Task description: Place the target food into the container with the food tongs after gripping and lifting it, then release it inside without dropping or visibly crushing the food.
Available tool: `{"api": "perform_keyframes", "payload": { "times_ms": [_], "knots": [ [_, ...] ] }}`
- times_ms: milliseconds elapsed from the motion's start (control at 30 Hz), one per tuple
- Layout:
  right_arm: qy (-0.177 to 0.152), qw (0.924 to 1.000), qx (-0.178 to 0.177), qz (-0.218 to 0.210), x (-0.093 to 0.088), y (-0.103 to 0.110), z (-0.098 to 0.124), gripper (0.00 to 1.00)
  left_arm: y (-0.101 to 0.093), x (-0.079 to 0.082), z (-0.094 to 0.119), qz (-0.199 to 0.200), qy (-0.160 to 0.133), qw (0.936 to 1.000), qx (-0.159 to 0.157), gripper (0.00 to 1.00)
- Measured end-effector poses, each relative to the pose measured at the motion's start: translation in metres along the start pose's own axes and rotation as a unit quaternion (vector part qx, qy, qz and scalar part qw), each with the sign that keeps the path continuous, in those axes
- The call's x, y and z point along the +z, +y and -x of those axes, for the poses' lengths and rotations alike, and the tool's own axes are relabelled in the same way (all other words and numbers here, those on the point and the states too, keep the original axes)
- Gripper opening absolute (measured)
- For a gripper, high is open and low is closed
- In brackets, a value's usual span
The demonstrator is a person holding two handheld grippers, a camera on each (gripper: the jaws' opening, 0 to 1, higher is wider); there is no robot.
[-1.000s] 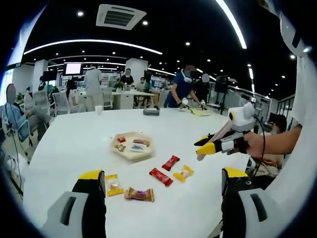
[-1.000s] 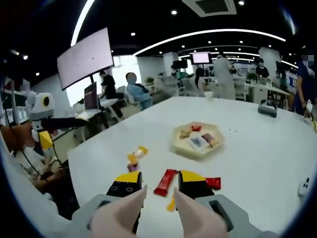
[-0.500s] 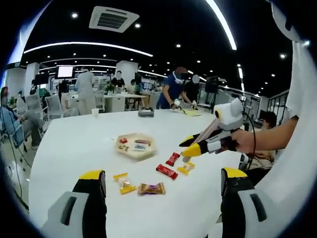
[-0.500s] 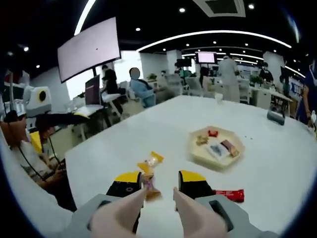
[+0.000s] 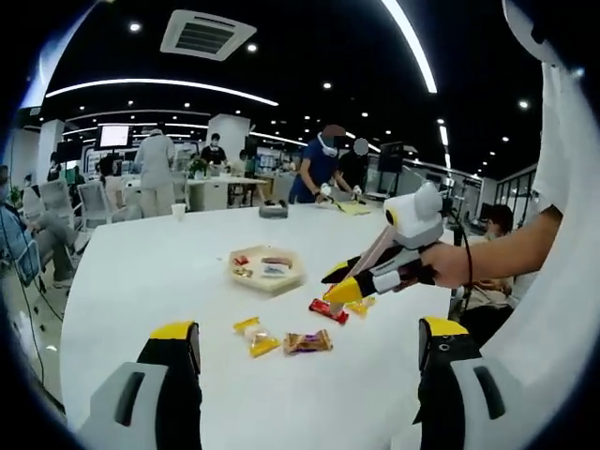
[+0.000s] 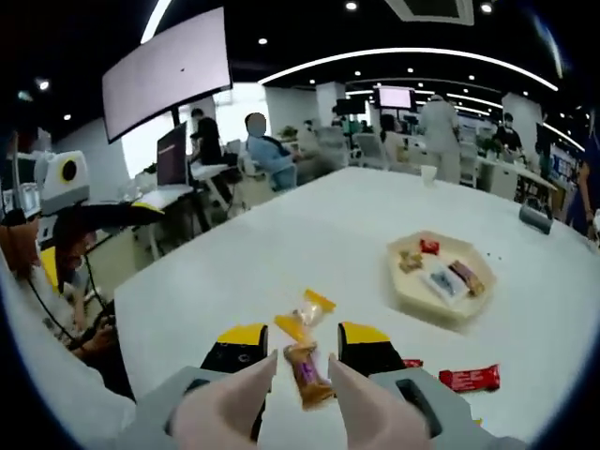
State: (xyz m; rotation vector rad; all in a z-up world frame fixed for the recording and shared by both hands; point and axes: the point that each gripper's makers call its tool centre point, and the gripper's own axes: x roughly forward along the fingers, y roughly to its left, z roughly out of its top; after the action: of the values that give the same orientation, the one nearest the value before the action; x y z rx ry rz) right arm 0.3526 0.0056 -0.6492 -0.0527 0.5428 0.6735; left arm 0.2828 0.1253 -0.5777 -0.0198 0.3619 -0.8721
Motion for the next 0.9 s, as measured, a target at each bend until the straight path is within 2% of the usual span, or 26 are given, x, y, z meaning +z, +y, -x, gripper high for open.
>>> {"api": "perform_keyframes", "payload": {
  "times_ms": [33, 100, 167, 200, 267, 333, 367, 433, 533, 600, 667, 800, 900],
  "knots": [
    [-0.001, 1.0000, 0.004, -0.004, 0.002, 0.001, -0.005, 0.29, 0.001, 0.001, 0.001, 0.005, 0.004, 1.0000, 0.004, 0.97],
    [-0.008, 1.0000, 0.003, -0.005, 0.006, 0.000, -0.019, 0.29, 0.003, 0.007, 0.002, 0.008, -0.007, 0.9999, 0.008, 0.97],
    [0.000, 0.9992, 0.004, -0.041, 0.001, -0.003, -0.034, 0.29, 0.006, 0.005, 0.003, 0.008, 0.002, 0.9999, 0.009, 0.97],
    [0.000, 0.9976, 0.005, -0.069, -0.001, -0.006, -0.048, 0.29, 0.011, 0.003, 0.005, -0.003, 0.013, 0.9997, 0.018, 0.97],
    [0.008, 0.9958, 0.005, -0.091, -0.004, -0.008, -0.060, 0.29, 0.016, 0.003, 0.009, -0.001, 0.013, 0.9996, 0.024, 0.97],
    [0.003, 0.9956, -0.001, -0.094, -0.004, -0.012, -0.068, 0.29, 0.019, 0.001, 0.010, 0.010, 0.014, 0.9995, 0.027, 0.97],
    [0.015, 0.9918, -0.002, -0.127, -0.010, -0.015, -0.079, 0.29, 0.024, -0.001, 0.012, 0.013, 0.016, 0.9993, 0.032, 0.97],
    [0.014, 0.9906, -0.017, -0.135, -0.012, -0.022, -0.086, 0.29, 0.027, -0.003, 0.014, 0.015, 0.021, 0.9990, 0.038, 0.97],
    [0.027, 0.9848, -0.041, -0.167, -0.019, -0.030, -0.100, 0.29, 0.036, -0.009, 0.021, 0.032, 0.022, 0.9982, 0.045, 0.97],
    [0.037, 0.9826, -0.032, -0.179, -0.023, -0.026, -0.108, 0.29, 0.040, -0.015, 0.023, 0.037, 0.028, 0.9977, 0.049, 0.96],
    [0.044, 0.9818, -0.029, -0.182, -0.027, -0.022, -0.116, 0.30, 0.044, -0.021, 0.025, 0.040, 0.034, 0.9972, 0.053, 0.96],
    [0.036, 0.9818, -0.029, -0.184, -0.016, -0.019, -0.128, 0.30, 0.051, -0.025, 0.031, 0.051, 0.037, 0.9959, 0.064, 0.96],
    [0.037, 0.9846, -0.028, -0.169, -0.011, -0.018, -0.139, 0.30, 0.056, -0.027, 0.037, 0.052, 0.041, 0.9954, 0.069, 0.96]
  ]
}}
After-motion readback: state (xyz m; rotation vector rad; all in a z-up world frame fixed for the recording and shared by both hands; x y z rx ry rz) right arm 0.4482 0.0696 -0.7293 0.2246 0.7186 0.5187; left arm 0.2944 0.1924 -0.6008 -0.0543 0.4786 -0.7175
